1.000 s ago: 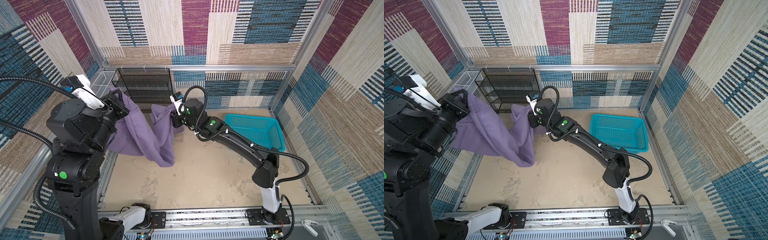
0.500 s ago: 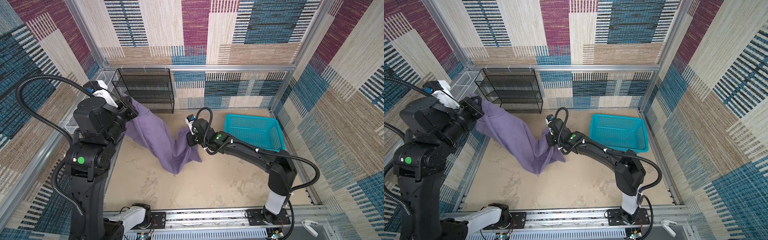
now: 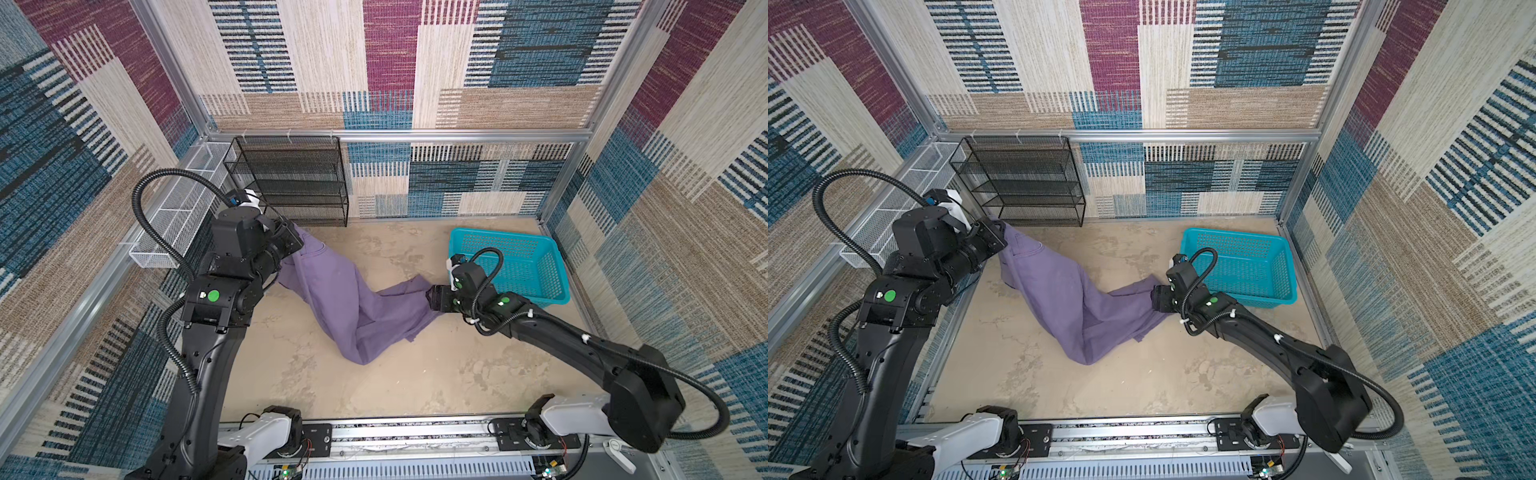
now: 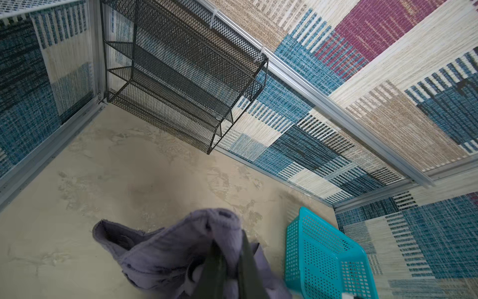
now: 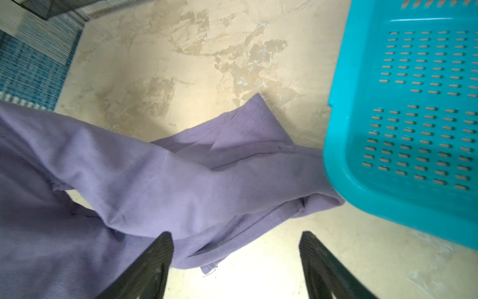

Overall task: Fold and stack the trousers
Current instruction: Place the trousers at the center of the table, then rotate the basket at the top-right of the table.

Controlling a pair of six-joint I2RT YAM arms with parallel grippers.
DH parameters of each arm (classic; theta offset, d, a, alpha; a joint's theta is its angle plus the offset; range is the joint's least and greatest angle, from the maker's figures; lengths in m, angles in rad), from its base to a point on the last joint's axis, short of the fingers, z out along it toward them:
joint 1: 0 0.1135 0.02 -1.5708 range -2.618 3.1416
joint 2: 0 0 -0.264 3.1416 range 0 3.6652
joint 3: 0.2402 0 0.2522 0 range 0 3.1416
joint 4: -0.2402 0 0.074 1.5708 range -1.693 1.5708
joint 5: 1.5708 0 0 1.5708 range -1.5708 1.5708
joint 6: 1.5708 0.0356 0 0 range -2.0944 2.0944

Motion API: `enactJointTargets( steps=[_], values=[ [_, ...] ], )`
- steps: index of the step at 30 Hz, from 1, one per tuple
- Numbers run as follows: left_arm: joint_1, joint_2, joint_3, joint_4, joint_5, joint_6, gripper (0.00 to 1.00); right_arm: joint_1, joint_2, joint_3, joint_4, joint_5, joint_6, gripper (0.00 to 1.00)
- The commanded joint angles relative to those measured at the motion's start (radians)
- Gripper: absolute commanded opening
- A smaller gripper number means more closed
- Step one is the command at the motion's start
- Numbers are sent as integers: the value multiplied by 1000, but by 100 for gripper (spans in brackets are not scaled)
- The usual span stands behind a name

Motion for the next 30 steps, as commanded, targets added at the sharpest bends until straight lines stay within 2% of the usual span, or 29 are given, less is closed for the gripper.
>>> enactJointTargets(
  steps=[1,7,10,13,15,19,22,25,30],
  values=[
    [0,2,-10,111,9,-14,0,-66,-70,-41,-16,-71,42,85],
    [0,8,-17,108,9,-6,0,-240,-155,-166,-50,-203,116,87],
    [0,-1,-35,113,14,-9,0,-345,-187,-242,-16,-279,132,84],
    [0,-8,-35,112,12,-5,0,-406,-210,-261,-18,-267,121,79],
    [1,-9,-33,111,8,-5,0,-465,-208,-260,-21,-263,97,78],
    [1,-15,-48,113,9,-5,0,-594,-169,-245,-13,-267,31,80],
    [1,-16,-54,105,6,4,0,-670,-117,-227,26,-261,2,77],
    [0,-19,-66,107,-4,7,0,-713,-39,-182,72,-239,-19,75],
    [1,-18,-98,117,-9,-6,0,-732,124,-5,71,-166,-107,73]
  ],
)
